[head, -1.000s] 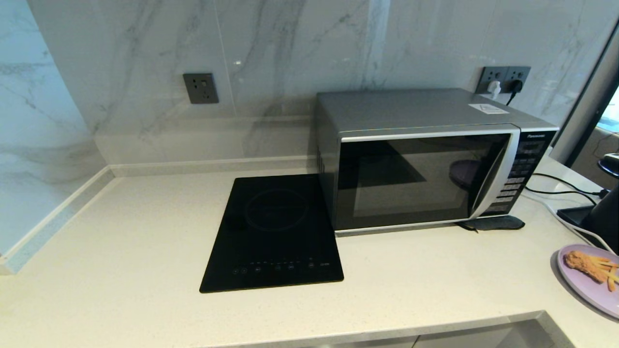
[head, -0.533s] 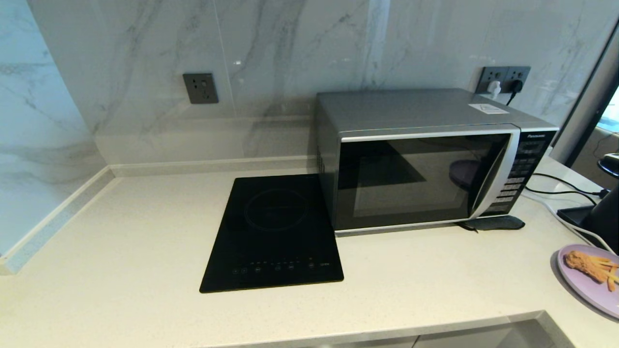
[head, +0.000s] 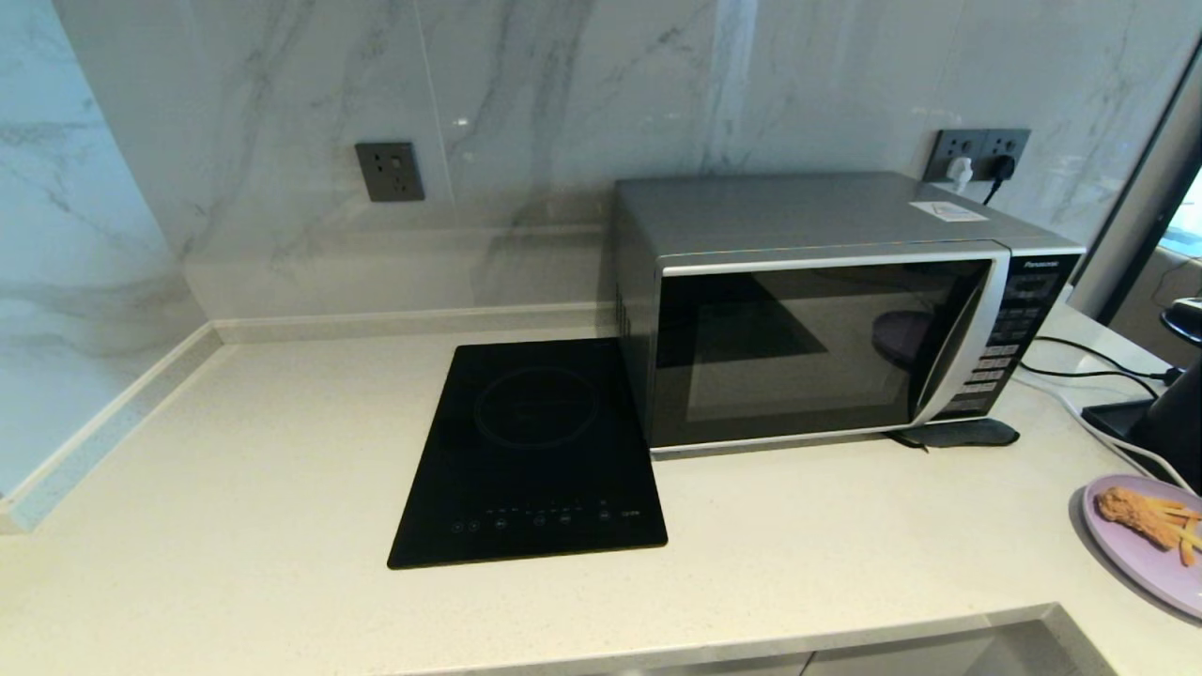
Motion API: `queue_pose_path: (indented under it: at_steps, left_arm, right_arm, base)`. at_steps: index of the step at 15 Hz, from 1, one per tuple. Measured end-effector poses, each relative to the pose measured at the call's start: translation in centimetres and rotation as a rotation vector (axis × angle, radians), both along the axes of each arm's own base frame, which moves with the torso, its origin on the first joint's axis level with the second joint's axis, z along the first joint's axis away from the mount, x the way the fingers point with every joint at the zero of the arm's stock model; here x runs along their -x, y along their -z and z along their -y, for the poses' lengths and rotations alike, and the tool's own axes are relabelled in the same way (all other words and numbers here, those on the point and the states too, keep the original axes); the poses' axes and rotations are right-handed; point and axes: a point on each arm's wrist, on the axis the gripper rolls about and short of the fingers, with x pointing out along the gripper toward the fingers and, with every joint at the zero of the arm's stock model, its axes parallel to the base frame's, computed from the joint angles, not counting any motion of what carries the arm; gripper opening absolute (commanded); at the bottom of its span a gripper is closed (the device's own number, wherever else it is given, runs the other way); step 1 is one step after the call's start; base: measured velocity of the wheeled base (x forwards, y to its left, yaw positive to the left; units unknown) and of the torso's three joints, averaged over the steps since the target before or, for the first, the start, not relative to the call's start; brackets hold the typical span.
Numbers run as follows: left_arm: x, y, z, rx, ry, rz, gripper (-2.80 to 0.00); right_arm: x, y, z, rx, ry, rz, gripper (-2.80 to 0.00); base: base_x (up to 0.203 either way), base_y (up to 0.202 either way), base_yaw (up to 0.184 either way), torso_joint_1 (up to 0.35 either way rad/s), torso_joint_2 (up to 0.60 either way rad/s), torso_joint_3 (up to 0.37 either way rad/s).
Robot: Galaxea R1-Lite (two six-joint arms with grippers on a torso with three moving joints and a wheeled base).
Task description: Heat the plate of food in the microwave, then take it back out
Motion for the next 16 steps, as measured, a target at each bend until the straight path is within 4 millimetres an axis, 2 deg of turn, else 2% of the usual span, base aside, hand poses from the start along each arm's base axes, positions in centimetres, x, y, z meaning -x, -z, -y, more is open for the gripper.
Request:
queue_pose_path:
  at_steps: [16]
  left_arm:
    - [0.0, 0.0, 0.0, 0.0, 0.0, 0.0, -2.8]
  right_arm:
    - [0.0, 0.0, 0.0, 0.0, 0.001, 0.0, -2.8]
  base:
    - [0.0, 0.0, 0.0, 0.0, 0.0, 0.0]
